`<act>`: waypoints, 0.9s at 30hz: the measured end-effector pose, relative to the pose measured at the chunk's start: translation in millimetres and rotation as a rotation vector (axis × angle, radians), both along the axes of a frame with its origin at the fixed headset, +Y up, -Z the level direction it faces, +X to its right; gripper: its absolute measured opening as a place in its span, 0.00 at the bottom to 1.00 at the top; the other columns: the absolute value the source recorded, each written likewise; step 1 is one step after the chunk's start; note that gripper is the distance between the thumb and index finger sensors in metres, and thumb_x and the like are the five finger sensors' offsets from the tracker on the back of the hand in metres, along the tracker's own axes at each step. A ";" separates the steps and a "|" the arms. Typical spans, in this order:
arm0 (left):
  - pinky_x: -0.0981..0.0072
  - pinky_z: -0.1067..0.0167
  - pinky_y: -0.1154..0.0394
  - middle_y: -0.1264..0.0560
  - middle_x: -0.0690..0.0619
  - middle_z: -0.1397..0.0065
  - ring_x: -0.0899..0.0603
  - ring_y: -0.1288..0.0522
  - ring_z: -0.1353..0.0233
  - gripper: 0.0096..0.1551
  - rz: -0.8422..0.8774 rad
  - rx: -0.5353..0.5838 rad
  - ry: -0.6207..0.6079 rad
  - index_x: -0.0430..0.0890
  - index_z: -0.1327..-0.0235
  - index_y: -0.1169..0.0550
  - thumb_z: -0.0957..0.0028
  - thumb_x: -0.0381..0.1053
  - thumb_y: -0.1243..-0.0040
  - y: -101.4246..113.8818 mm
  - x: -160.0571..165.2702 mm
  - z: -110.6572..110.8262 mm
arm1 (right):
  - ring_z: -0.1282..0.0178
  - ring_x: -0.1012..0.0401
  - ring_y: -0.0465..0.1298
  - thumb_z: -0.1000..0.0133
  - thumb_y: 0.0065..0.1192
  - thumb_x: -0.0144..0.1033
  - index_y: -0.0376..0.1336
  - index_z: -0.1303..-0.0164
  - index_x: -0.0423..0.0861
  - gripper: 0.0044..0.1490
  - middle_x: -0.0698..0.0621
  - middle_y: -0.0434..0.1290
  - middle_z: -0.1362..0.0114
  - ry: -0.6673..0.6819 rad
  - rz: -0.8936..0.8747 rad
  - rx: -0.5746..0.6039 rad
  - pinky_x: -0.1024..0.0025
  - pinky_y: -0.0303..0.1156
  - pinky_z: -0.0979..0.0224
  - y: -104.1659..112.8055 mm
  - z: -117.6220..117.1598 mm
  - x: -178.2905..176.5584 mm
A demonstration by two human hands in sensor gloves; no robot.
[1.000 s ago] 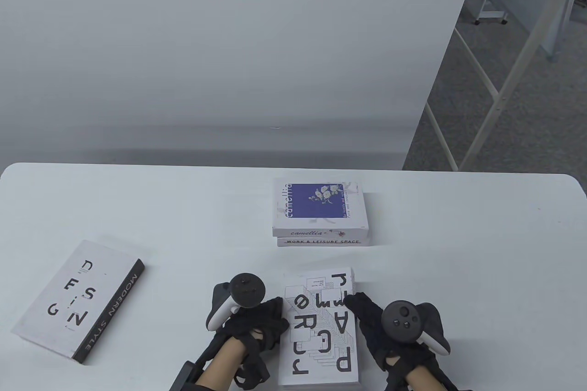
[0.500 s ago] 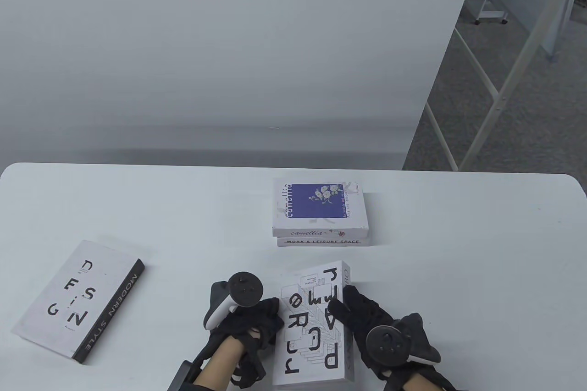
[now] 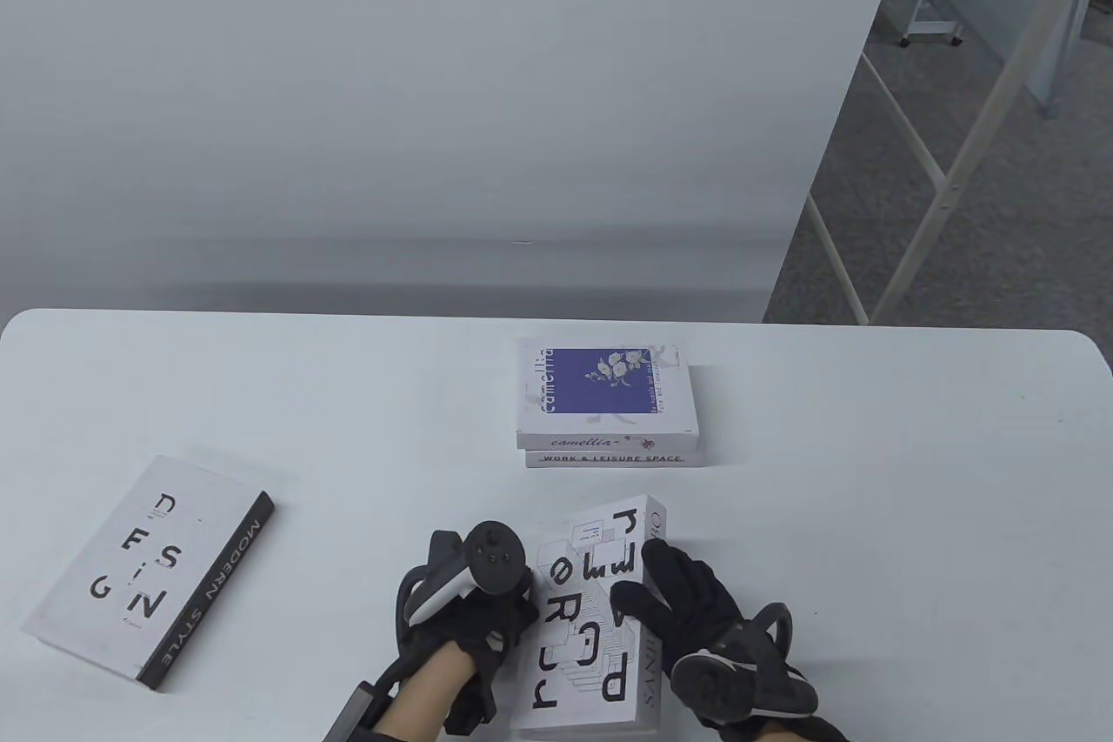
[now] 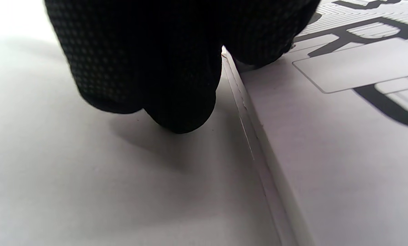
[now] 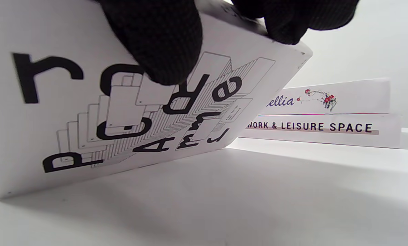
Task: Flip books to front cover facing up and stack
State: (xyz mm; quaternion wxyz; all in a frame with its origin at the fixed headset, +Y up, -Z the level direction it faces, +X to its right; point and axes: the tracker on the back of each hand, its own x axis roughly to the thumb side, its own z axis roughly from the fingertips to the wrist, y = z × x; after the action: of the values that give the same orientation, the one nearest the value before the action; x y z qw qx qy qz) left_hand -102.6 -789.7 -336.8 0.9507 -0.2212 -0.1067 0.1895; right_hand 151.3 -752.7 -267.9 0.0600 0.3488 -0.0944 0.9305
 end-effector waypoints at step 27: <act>0.17 0.41 0.66 0.53 0.29 0.19 0.17 0.62 0.25 0.72 -0.293 0.640 0.002 0.37 0.18 0.48 0.67 0.77 0.40 164.5 -54.9 46.1 | 0.44 0.47 0.85 0.47 0.62 0.50 0.51 0.26 0.35 0.48 0.29 0.73 0.36 -0.375 -0.858 -0.455 0.55 0.83 0.46 6.0 -41.5 50.3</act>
State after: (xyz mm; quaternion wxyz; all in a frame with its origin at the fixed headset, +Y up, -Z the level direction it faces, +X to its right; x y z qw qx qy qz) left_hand -157.5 -625.2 -290.7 0.9890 0.0753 -0.1267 0.0082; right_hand 201.6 -746.8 -309.4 0.4925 0.0842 -0.0334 0.8656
